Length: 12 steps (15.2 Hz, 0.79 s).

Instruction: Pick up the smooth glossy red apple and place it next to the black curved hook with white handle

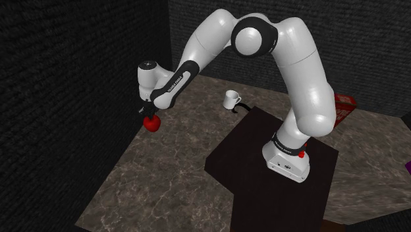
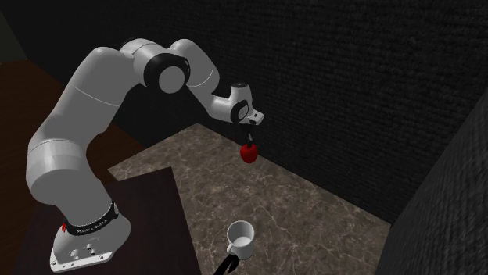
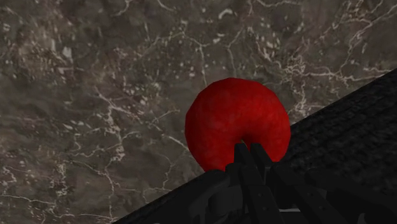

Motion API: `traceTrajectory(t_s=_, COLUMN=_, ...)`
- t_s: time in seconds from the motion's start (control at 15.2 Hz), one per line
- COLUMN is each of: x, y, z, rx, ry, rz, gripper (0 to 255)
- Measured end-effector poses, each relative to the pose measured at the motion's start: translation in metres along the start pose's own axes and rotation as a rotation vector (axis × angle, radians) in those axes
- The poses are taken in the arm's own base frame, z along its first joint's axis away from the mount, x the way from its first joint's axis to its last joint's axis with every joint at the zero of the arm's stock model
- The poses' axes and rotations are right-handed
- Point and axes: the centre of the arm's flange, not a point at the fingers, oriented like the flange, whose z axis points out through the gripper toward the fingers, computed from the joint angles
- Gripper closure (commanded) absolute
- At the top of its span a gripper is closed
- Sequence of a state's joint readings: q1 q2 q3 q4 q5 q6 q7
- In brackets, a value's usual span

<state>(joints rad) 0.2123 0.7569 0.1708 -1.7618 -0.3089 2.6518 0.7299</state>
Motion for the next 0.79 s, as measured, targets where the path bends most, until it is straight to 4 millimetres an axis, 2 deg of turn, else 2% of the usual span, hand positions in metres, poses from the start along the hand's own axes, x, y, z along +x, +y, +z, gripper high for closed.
traceTrajectory(t_s=0.26, x=0.000, y=0.000, z=-0.006, rx=0.000, ry=0.000, rz=0.000, gripper=255)
traceTrajectory(t_s=0.79, x=0.008, y=-0.003, z=-0.047, rx=0.000, ry=0.000, rz=0.000, gripper=255)
